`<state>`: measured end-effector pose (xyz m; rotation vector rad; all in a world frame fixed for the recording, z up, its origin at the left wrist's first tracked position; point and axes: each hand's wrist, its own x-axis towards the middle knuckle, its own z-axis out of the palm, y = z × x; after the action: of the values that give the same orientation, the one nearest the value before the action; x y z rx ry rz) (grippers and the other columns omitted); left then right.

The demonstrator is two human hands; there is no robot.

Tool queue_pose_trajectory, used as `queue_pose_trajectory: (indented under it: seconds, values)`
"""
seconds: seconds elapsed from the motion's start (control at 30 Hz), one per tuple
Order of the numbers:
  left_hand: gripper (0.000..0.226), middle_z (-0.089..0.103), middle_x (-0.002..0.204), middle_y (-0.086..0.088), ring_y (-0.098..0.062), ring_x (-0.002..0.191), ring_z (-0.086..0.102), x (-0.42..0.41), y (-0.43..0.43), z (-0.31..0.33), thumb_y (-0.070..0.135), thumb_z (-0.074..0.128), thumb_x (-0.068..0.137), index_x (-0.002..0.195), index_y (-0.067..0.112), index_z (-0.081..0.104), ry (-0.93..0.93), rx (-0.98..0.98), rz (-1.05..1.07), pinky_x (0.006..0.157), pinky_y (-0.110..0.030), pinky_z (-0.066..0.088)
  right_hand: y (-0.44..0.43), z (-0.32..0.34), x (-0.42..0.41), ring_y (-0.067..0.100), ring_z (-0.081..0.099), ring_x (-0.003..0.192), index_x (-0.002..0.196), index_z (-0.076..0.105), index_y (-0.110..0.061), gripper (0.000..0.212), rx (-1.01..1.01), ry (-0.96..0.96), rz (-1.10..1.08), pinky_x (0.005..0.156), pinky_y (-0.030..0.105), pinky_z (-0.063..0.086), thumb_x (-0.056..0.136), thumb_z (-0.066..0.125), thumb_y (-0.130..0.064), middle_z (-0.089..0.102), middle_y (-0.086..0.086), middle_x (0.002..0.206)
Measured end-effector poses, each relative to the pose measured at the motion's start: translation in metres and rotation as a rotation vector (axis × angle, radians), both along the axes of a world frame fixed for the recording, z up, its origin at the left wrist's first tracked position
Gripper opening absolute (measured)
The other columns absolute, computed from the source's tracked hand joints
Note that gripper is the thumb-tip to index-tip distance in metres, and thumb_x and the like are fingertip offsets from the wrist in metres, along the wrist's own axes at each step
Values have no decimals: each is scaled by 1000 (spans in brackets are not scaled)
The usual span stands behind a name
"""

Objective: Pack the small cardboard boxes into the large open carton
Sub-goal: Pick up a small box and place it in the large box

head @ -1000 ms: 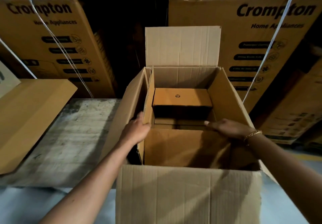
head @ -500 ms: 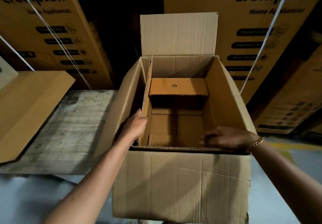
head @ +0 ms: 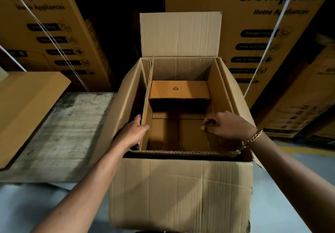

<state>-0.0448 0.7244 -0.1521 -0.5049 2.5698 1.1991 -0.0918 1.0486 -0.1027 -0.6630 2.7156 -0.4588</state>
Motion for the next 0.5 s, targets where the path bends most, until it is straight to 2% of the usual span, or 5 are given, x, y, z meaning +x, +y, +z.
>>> queue_pose_trajectory:
  seconds: [0.07,0.17,0.27,0.37,0.5]
  values:
    - [80,21,166,-3,-28,147,29,-4,-2,3,40,54,94,160,31,10,-14,-18,-3,115,-45,27,-7,5,-10,4,55,60,108,64,-31,28,80,-4,13,60,25,46,95,56,-54,62,-9,75]
    - [81,22,166,-3,-29,147,30,-12,-5,8,45,51,90,159,34,10,-9,-64,-22,117,-49,28,-21,9,-28,6,57,73,112,63,-29,33,134,-5,37,76,33,53,95,56,-55,61,-11,86]
    - [80,22,166,-2,-28,147,30,-24,-7,9,45,51,92,159,34,10,4,-86,-50,117,-49,29,-34,9,-49,4,51,70,116,62,-28,36,175,-7,45,77,34,51,94,55,-56,55,-14,84]
    - [78,21,166,-2,-26,148,28,-41,-9,9,45,51,94,159,31,11,9,-113,-77,117,-45,29,-51,1,-78,18,59,100,129,56,-26,48,325,-26,74,91,40,51,93,55,-57,63,-1,118]
    - [78,27,164,-2,-26,146,33,-70,-10,13,46,55,93,159,29,16,33,-131,-113,114,-41,31,-77,-25,-124,32,49,129,146,41,-23,70,529,-32,100,102,47,47,87,60,-57,49,9,145]
